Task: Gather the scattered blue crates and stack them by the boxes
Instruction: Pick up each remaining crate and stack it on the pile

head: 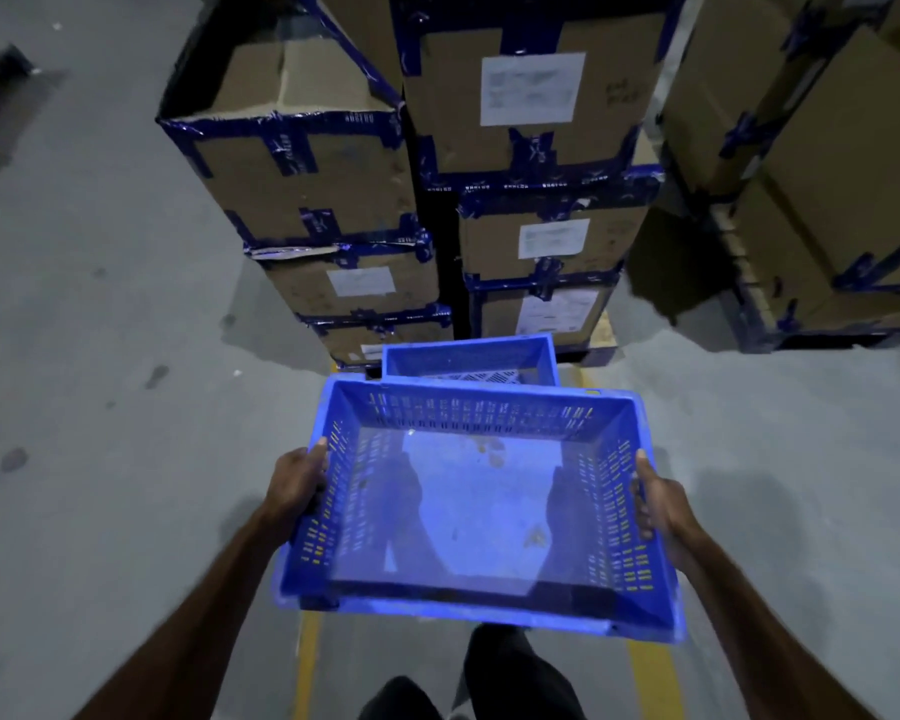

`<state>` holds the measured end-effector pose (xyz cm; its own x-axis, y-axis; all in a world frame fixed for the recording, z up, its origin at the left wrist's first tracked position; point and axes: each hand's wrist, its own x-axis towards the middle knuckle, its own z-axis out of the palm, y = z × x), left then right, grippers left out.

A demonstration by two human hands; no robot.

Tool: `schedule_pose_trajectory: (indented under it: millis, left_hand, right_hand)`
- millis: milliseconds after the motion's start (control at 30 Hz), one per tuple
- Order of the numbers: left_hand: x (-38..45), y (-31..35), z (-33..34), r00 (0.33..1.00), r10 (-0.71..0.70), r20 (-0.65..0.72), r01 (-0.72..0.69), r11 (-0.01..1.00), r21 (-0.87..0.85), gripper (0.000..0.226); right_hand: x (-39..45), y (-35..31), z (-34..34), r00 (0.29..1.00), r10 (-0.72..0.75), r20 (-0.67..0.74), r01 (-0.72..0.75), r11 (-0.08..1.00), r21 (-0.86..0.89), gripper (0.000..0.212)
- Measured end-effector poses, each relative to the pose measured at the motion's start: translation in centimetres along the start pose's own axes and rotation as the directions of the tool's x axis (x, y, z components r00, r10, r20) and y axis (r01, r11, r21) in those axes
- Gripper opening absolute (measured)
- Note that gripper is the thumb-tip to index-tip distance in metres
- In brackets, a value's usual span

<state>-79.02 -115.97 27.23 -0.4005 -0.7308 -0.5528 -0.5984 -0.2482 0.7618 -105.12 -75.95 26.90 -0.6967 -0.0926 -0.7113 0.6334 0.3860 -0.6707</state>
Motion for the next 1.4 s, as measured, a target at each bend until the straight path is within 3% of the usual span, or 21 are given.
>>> schedule_pose_trajectory:
  millis: [467, 733, 1033, 1167, 1267, 1400]
  left_hand:
    - [16.4, 4.9, 5.9, 0.998, -0.049, 0.041, 0.047, 0.998, 0.051, 0.037]
    - [28.6, 3.8, 9.9, 0.998, -0.051, 0.028, 0.049, 0.997, 0.068, 0.038]
    - [39.2, 1.2, 13.0, 0.998, 0.065, 0.0, -0.065, 0.994, 0.083, 0.045]
    - [40.6, 1.2, 13.1, 0.991, 0.136, -0.008, -0.132, 0.973, 0.187, 0.054]
    - [39.0, 1.5, 13.0, 0.968, 0.247, -0.047, -0.206, 0.886, 0.414, 0.047]
    - [34.6, 0.6, 12.2, 0.858, 0.512, 0.035, -0.359, 0.55, 0.754, 0.048]
  right_hand:
    - [12.7, -5.7, 6.4, 0.994, 0.05, -0.101, -0.048, 0.999, 0.021, 0.05]
    - [22.2, -5.7, 11.3, 0.991, 0.06, -0.123, -0.057, 0.998, 0.026, 0.051]
    - [33.5, -4.9, 15.4, 0.979, -0.011, -0.204, 0.007, 1.0, -0.023, 0.054]
    - [35.1, -5.9, 15.5, 0.979, -0.048, -0.197, 0.044, 0.999, -0.026, 0.053]
    - [34.7, -6.0, 15.1, 0.979, -0.105, -0.175, 0.086, 0.99, -0.109, 0.052]
    - [33.1, -4.7, 14.0, 0.977, -0.17, -0.127, 0.137, 0.963, -0.231, 0.053]
